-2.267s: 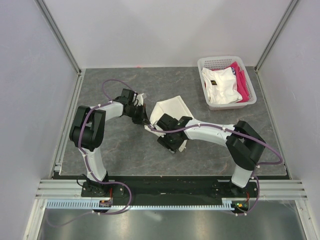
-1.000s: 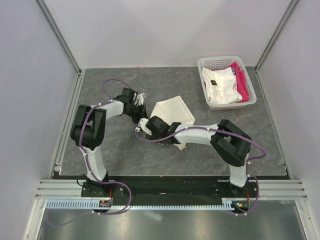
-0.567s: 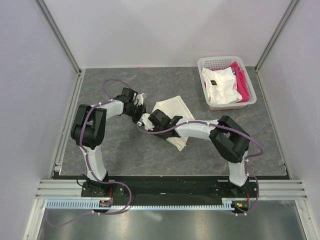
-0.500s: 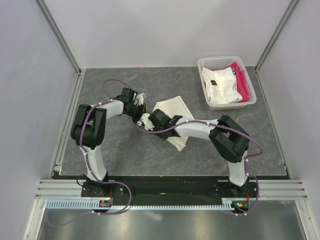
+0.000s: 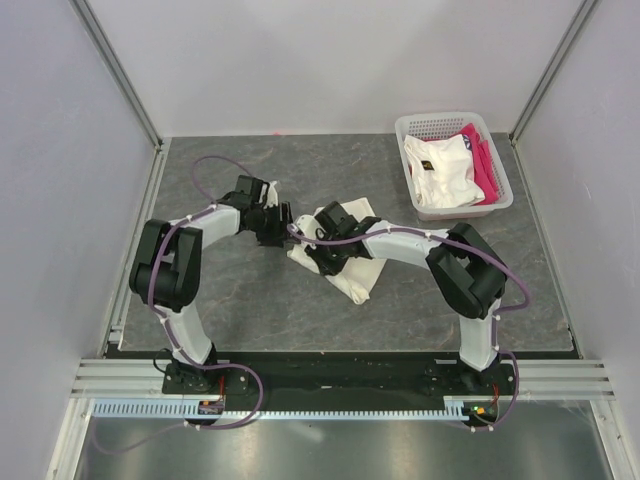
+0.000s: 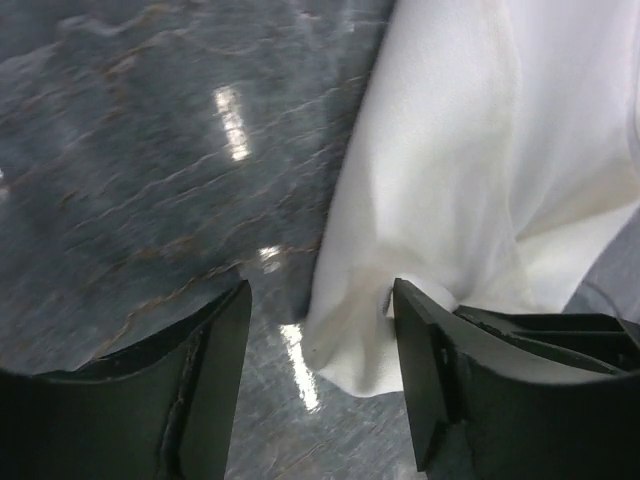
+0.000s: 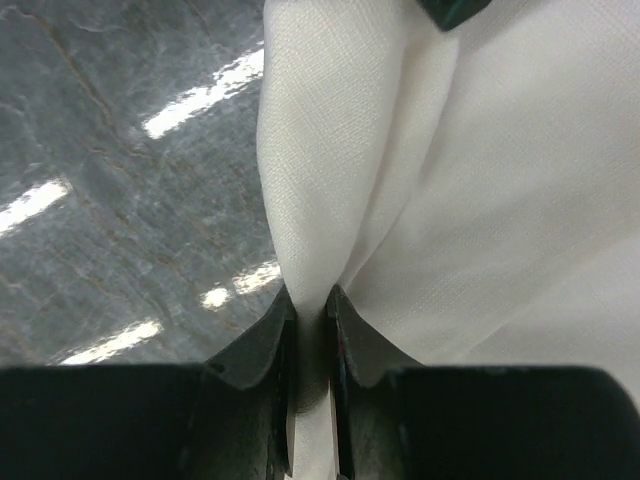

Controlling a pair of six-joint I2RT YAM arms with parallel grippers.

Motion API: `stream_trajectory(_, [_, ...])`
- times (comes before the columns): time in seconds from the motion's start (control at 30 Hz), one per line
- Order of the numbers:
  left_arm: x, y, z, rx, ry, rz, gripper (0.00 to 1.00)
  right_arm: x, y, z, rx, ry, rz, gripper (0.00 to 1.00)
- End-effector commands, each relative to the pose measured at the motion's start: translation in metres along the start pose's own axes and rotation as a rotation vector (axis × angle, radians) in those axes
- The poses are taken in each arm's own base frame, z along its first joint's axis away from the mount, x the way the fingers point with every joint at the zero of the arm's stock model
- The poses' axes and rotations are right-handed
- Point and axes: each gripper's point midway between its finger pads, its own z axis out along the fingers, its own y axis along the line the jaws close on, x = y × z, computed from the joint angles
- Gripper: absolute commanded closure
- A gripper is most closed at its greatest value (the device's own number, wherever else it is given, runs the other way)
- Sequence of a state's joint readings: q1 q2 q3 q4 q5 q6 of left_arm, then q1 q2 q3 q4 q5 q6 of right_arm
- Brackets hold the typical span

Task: Fold the napkin, place the utensils inside, and roll it up
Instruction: Roll the napkin with the utensil

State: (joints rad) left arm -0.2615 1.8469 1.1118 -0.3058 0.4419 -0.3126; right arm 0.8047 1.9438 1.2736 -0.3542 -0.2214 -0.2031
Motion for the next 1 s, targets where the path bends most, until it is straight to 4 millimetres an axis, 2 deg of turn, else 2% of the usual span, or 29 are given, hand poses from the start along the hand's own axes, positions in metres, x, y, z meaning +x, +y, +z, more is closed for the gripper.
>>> stream_trajectory(0.0, [-0.012, 0.022, -0.016, -0.104, -0.136, -0.089, 0.3, 0.058, 0.054, 0.005, -0.273, 0.16, 0.125, 0.94])
stream_trajectory(0.07, [-0.018, 0.021, -0.023, -0.101, -0.193, -0.108, 0.27, 0.059, 0.056, 0.006, -0.314, 0.148, 0.148, 0.95])
stream_trajectory(0.1, [-0.01, 0.027, -0.024, -0.119, -0.198, -0.123, 0.27, 0.058, 0.063, 0.005, -0.363, 0.137, 0.161, 0.95])
stream_trajectory(0.17, [-0.02, 0.019, -0.035, -0.085, -0.284, -0.122, 0.24, 0.058, 0.064, 0.007, -0.396, 0.126, 0.187, 0.94])
stream_trajectory(0.2, [-0.007, 0.019, -0.033, -0.062, -0.273, -0.131, 0.23, 0.057, 0.069, 0.007, -0.433, 0.118, 0.195, 0.95])
stream_trajectory(0.23, [-0.02, 0.006, -0.042, -0.009, -0.347, -0.103, 0.21, 0.057, 0.069, 0.008, -0.447, 0.114, 0.203, 0.95])
stream_trajectory(0.27, [-0.018, 0.001, -0.043, 0.025, -0.358, -0.118, 0.2, 0.058, 0.07, 0.01, -0.463, 0.117, 0.215, 0.95])
stream_trajectory(0.3, [-0.002, -0.002, -0.04, 0.063, -0.332, -0.131, 0.2, 0.059, 0.07, 0.011, -0.475, 0.116, 0.222, 0.95])
stream_trajectory(0.37, [-0.002, -0.012, -0.045, 0.125, -0.363, -0.137, 0.19, 0.059, 0.07, 0.014, -0.507, 0.107, 0.241, 0.94])
stream_trajectory(0.4, [0.009, -0.013, -0.043, 0.15, -0.34, -0.144, 0.19, 0.059, 0.069, 0.015, -0.514, 0.105, 0.25, 0.94])
stream_trajectory(0.57, [0.035, -0.021, -0.036, 0.233, -0.269, -0.152, 0.2, 0.062, 0.063, 0.022, -0.537, 0.104, 0.28, 0.95])
stream_trajectory(0.77, [0.053, -0.015, -0.03, 0.22, -0.209, -0.175, 0.32, 0.062, 0.056, 0.026, -0.532, 0.101, 0.296, 0.94])
stream_trajectory(0.9, [0.06, -0.014, -0.027, 0.214, -0.17, -0.186, 0.48, 0.061, 0.051, 0.028, -0.518, 0.097, 0.3, 0.95])
stream_trajectory(0.97, [0.064, -0.013, -0.027, 0.213, -0.148, -0.191, 0.52, 0.061, 0.049, 0.029, -0.511, 0.098, 0.304, 0.95])
